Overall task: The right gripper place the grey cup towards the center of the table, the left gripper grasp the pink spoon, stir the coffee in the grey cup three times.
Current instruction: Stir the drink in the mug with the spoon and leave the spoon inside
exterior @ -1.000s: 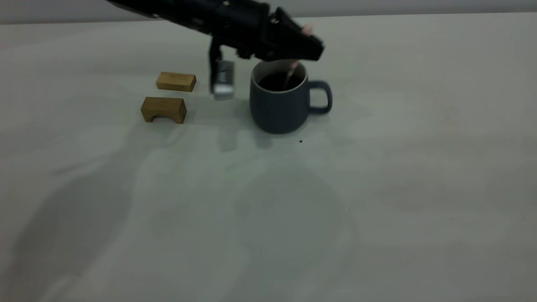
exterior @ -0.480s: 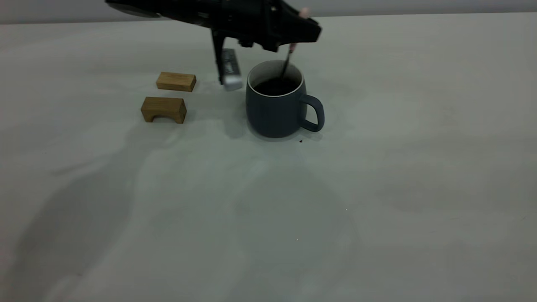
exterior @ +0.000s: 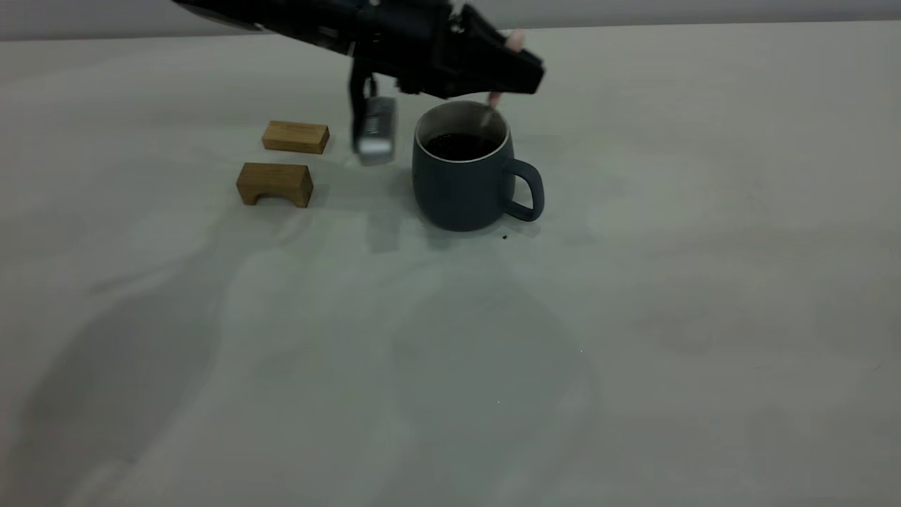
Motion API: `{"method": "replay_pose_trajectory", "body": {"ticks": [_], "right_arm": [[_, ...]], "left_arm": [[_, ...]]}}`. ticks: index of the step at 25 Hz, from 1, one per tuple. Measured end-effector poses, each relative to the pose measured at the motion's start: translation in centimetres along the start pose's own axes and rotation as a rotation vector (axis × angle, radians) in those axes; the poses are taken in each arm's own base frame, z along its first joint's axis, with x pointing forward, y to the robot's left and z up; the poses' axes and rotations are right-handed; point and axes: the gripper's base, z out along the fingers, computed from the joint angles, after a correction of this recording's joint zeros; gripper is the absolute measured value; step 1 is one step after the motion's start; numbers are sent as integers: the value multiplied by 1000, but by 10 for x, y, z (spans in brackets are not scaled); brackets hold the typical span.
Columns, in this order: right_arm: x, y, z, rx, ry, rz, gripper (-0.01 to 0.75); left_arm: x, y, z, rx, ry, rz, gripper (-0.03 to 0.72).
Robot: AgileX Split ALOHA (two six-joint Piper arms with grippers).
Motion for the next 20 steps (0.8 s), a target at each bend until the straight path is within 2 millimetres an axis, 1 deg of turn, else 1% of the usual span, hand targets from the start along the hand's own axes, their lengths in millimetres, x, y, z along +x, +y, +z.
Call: {"method": "replay_pose_trajectory", "body": {"ticks": [2, 5, 10, 20], "right_arm": [[0, 0, 0, 0, 0, 0, 438], [0, 0, 0, 0, 0, 0, 438], [0, 0, 0, 0, 0, 0, 438], [0, 0, 0, 0, 0, 0, 438]], "left_arm": [[-4, -5, -9, 16, -14, -32, 100], [-8, -11, -15, 63, -30, -50, 100], [-10, -14, -16, 99, -48, -52, 100], [-8, -9, -15, 38, -27, -48, 104]]}}
